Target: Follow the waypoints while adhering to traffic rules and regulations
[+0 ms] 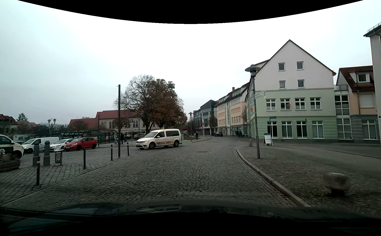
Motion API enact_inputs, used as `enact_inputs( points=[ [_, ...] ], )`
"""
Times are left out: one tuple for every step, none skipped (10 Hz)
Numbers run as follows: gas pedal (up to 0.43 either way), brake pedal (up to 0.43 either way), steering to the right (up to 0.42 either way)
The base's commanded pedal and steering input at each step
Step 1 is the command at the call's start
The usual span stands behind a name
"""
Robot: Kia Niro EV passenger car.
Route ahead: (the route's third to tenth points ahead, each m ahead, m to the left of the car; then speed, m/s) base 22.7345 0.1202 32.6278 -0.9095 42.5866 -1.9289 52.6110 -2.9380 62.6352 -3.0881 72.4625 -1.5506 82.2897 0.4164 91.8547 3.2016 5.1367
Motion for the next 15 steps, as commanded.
enact_inputs(
  points=[
    [0.098,0.0,-0.001],
    [0.098,0.0,0.0],
    [0.098,0.0,0.001],
    [0.098,0.0,0.007],
    [0.098,0.0,0.012],
    [0.098,0.0,0.015],
    [0.098,0.0,0.019],
    [0.098,0.0,0.025],
    [0.098,0.0,0.03],
    [0.098,0.0,0.035],
    [0.098,0.0,0.041],
    [0.098,0.0,0.046],
    [0.098,0.0,0.047],
    [0.098,0.0,0.047],
    [0.098,0.0,0.048]
  ],
)
